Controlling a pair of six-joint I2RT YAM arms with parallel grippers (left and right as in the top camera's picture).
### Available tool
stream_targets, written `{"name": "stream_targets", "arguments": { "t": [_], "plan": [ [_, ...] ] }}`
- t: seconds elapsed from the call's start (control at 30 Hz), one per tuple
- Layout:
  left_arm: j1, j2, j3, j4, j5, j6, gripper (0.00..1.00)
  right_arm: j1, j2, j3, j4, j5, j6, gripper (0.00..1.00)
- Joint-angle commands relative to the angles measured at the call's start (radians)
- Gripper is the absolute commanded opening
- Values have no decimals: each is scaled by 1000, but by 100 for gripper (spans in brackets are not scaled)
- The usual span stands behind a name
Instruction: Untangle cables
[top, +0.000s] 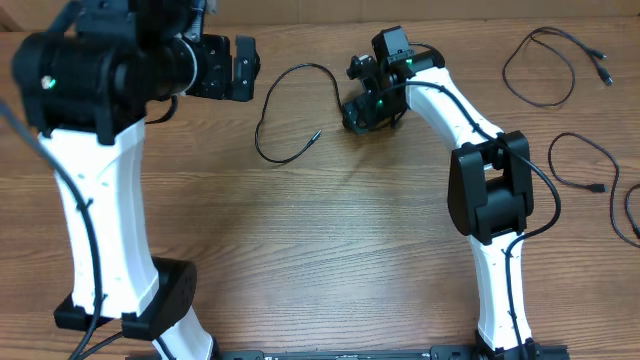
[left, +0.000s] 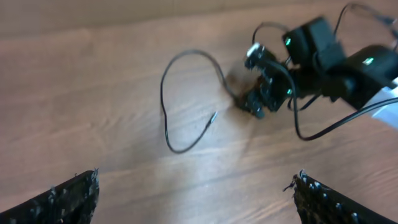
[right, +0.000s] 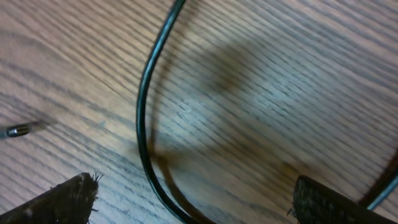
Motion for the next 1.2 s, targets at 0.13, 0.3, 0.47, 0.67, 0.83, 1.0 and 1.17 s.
{"name": "stream_targets", "arguments": {
  "t": [0.13, 0.3, 0.47, 0.67, 0.83, 1.0, 1.17],
  "plan": [
    [1, 4, -65, -2, -13, -10, 100, 40, 51, -6, 43, 22, -109, 100],
    [2, 4, -65, -2, -14, -2, 100, 46, 90, -6, 68, 24, -111, 99],
    [2, 4, -65, -2, -14, 2, 100, 45, 113, -6, 69, 26, -106, 11],
    [2, 4, -65, -2, -14, 2, 99, 45, 113, 0, 69, 29, -79, 4],
    [2, 4, -65, -2, -40, 5, 100, 45, 95, 56, 29, 30, -48, 4],
    [2, 5, -65, -1, -104, 4, 100, 33, 7, 183, -57, 34, -27, 4],
    [26, 21, -66, -2, -140, 5, 100, -6, -110, 343, -163, 55, 28, 4]
  ]
}}
